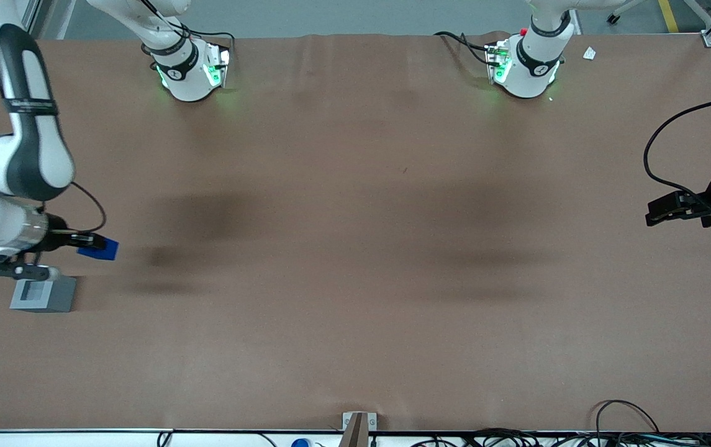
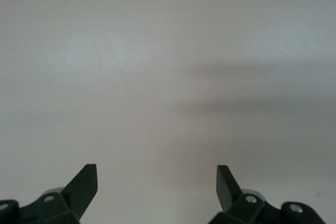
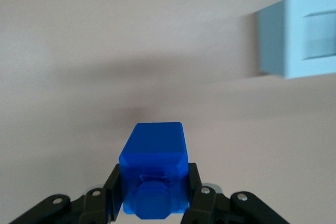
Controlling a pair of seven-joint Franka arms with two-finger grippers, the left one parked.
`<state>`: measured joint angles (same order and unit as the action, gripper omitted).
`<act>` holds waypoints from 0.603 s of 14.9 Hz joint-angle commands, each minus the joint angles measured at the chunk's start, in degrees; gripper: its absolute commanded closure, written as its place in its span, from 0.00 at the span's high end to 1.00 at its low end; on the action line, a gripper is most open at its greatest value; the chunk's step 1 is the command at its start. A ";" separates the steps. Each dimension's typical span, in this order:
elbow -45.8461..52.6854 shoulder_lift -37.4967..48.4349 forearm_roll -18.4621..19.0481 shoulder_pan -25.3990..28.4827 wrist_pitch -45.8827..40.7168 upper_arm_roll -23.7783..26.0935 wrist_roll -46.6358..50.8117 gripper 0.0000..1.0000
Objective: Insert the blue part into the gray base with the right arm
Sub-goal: 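Lift the blue block and carry it over the gray base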
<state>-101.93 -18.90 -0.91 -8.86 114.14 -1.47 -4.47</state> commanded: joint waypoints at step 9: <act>25.80 -20.20 0.20 -13.38 -2.52 0.68 -14.95 0.00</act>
<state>-81.79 -35.44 -0.90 -22.00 113.39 -1.72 -18.86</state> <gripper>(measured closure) 0.489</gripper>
